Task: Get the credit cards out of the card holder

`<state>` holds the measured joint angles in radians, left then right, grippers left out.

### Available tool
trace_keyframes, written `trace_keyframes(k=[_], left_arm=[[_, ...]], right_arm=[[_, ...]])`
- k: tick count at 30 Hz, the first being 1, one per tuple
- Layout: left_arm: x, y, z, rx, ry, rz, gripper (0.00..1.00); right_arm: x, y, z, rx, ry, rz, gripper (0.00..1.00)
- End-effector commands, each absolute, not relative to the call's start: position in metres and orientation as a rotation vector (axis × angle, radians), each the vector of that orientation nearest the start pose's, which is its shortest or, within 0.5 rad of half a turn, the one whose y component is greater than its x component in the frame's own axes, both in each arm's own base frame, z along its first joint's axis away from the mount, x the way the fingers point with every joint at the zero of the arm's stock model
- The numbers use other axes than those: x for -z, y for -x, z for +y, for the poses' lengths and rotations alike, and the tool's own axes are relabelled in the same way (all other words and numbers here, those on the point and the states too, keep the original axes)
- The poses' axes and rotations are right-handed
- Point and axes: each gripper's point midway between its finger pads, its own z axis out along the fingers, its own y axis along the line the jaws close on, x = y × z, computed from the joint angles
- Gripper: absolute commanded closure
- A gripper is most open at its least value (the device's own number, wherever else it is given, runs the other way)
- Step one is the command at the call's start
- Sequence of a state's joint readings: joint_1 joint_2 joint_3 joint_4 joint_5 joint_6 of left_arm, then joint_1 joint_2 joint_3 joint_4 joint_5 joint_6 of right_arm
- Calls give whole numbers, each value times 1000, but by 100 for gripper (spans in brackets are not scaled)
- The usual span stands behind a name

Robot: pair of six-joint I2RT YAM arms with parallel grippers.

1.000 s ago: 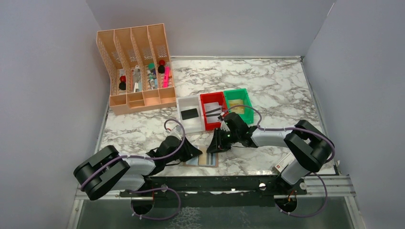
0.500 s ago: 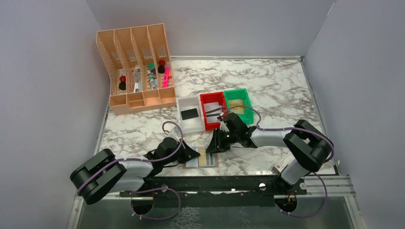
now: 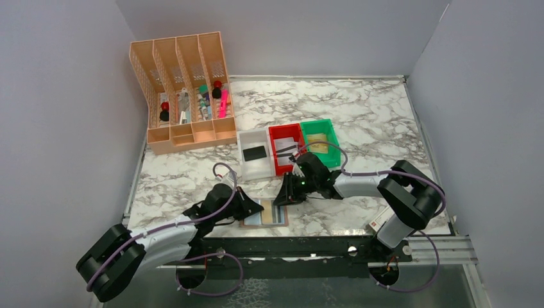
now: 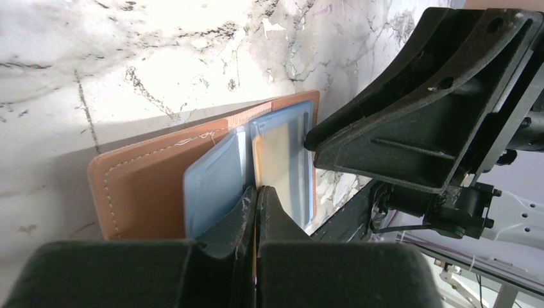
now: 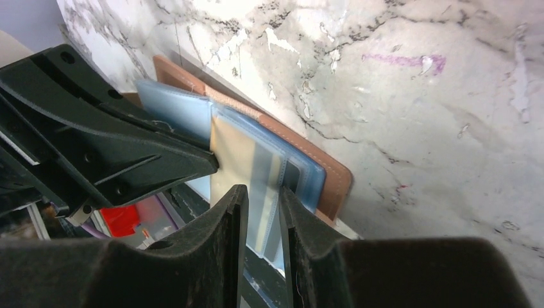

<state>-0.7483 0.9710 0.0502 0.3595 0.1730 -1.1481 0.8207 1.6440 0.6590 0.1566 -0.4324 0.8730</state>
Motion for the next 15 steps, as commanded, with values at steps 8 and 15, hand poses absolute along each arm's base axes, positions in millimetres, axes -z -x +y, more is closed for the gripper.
trace_keyframes(k=[8,15], left_arm=[[-28,-145,-211,1126,344,2407,100],[-31,-147,-209,1095,328,2413,100]], right_arm=[[46,-146,265,-737,95,2947,69],[49,-150,260,-664,109,2953,70]])
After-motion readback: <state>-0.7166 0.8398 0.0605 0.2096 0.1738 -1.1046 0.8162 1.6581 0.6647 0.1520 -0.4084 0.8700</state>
